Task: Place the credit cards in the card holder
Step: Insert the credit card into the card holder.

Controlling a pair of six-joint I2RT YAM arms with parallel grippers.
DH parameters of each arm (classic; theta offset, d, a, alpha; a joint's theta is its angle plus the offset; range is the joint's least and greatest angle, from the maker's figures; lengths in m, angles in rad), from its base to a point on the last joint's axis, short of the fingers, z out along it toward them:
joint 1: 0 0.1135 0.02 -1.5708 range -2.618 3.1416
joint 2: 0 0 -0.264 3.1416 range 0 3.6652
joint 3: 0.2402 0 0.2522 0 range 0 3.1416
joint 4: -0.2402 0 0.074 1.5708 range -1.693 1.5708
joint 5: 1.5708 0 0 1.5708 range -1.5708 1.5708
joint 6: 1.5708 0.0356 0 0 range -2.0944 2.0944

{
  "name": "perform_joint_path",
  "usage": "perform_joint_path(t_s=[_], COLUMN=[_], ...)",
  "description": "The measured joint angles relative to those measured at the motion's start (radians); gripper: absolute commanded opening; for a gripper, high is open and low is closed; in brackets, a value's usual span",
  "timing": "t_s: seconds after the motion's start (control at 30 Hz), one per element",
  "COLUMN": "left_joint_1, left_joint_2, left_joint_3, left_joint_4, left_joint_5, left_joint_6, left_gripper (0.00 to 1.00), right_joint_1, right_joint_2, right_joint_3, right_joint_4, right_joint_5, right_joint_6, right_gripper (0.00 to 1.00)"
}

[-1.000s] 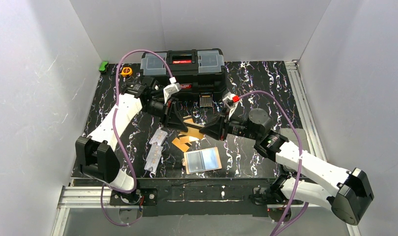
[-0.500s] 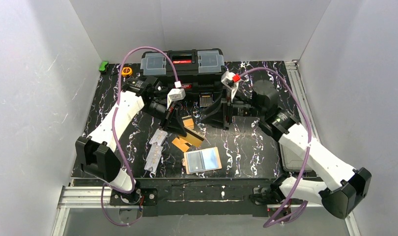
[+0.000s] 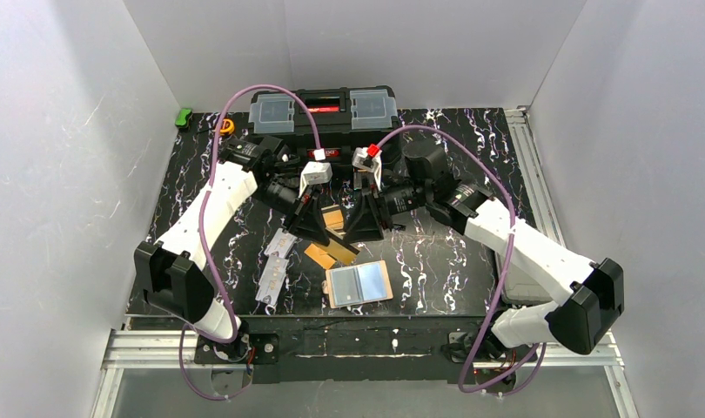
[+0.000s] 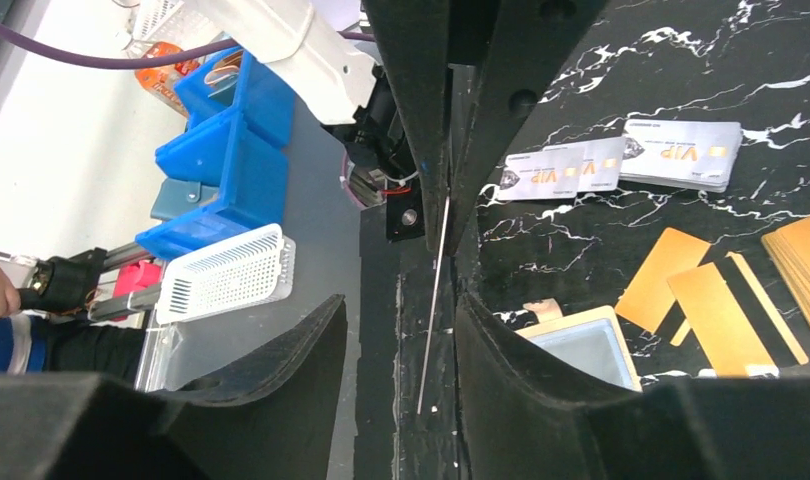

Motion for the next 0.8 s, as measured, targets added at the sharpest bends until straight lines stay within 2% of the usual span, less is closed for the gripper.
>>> perform_joint_path(t_s=[0.27, 0.6, 0.67, 0.73, 0.8], left_joint_1=[-0.011, -0.014, -0.016, -0.016, -0.017], left_joint_2=[0.0, 0.0, 0.0, 0.0, 0.0], left_joint_3=[0.0, 0.0, 0.0, 0.0, 0.0], left_joint_4=[0.022, 0.035, 0.039, 0.045, 0.05], left_joint_5=[-0.001, -0.003, -0.003, -0.003, -0.004], left_joint_6=[-0.016, -0.039, -0.042, -0.045, -0.046], left_gripper=[0.05, 0.08, 0.12, 0.21, 0.33], right_joint_1=[0.045, 0.062, 0.062, 0.062, 0.062], right_joint_2=[0.018, 0.027, 0.027, 0.027, 0.025], right_joint_3=[0.0, -0.059, -0.078, -0.106, -0.139], right_joint_4=[-0.002, 0.045, 0.066, 0.097, 0.119], right_joint_5=[0.024, 0.061, 0.063, 0.069, 0.074], right_joint_6=[-0.003, 0.024, 0.035, 0.052, 0.064], right_gripper=[0.43, 0.11, 0.06, 0.01, 0.01])
